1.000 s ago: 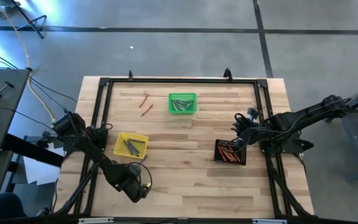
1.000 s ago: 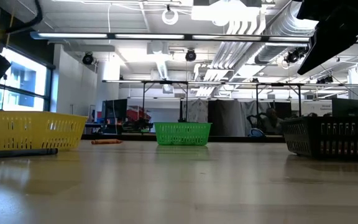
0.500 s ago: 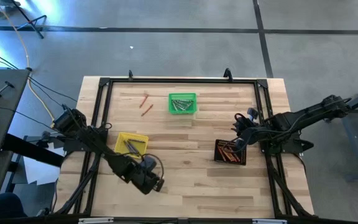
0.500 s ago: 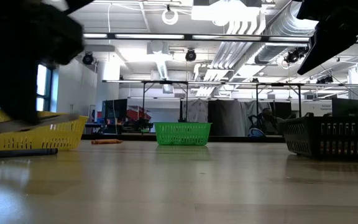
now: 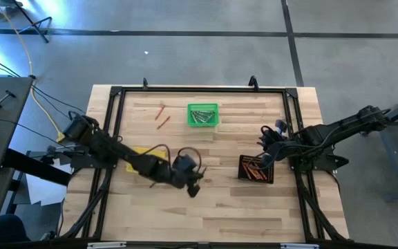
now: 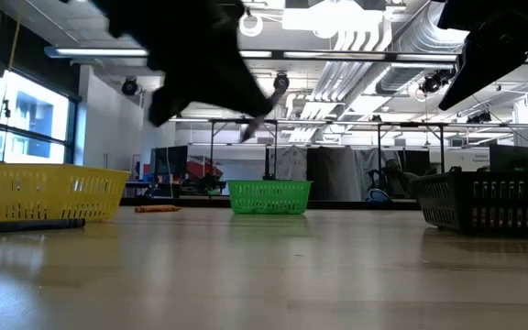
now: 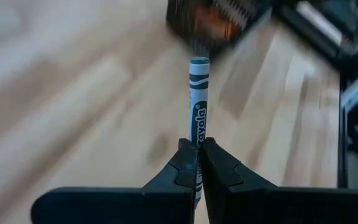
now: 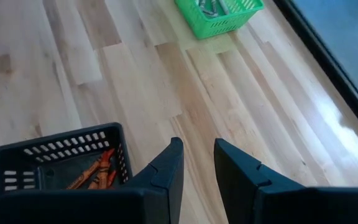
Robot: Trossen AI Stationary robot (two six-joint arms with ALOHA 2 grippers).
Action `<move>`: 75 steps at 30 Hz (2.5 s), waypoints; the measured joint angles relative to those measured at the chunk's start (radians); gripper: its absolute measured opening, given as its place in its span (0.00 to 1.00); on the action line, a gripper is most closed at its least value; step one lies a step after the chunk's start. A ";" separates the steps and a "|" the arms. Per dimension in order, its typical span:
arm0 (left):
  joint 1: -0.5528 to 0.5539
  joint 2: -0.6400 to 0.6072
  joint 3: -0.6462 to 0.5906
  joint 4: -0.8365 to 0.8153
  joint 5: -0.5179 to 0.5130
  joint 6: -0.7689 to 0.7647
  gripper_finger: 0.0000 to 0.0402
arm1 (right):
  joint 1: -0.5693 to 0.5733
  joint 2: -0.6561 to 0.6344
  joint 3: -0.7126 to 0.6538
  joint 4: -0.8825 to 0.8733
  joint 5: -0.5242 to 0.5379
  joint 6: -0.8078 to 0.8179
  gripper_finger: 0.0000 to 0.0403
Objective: Sort crayons
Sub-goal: Put the gray crayon into the green basket
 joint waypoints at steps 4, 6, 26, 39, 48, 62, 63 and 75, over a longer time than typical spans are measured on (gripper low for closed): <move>0.071 0.000 0.000 0.114 -0.027 0.168 0.00 | 0.000 0.000 0.000 0.000 0.038 0.001 0.21; 0.108 0.000 0.000 0.173 -0.037 0.250 0.00 | 0.000 0.000 0.000 0.000 0.068 0.002 0.21; 0.464 0.000 0.000 0.321 -0.155 0.528 0.00 | 0.000 0.000 0.000 0.000 0.329 0.038 0.21; 0.594 0.000 0.000 0.320 -0.150 0.522 0.00 | 0.000 0.000 0.000 0.000 0.350 0.038 0.21; 0.626 0.000 0.000 0.319 -0.150 0.520 0.00 | 0.000 0.000 0.000 0.000 0.350 0.038 0.21; 0.626 0.103 0.001 0.301 -0.148 0.473 0.00 | 0.000 0.000 0.000 0.003 0.356 0.039 0.21; 0.626 0.118 0.002 0.300 -0.146 0.466 0.00 | 0.000 0.000 0.000 0.003 0.356 0.039 0.21; 0.626 0.276 0.001 0.306 -0.086 0.314 0.00 | 0.000 0.000 0.000 0.002 0.356 0.062 0.21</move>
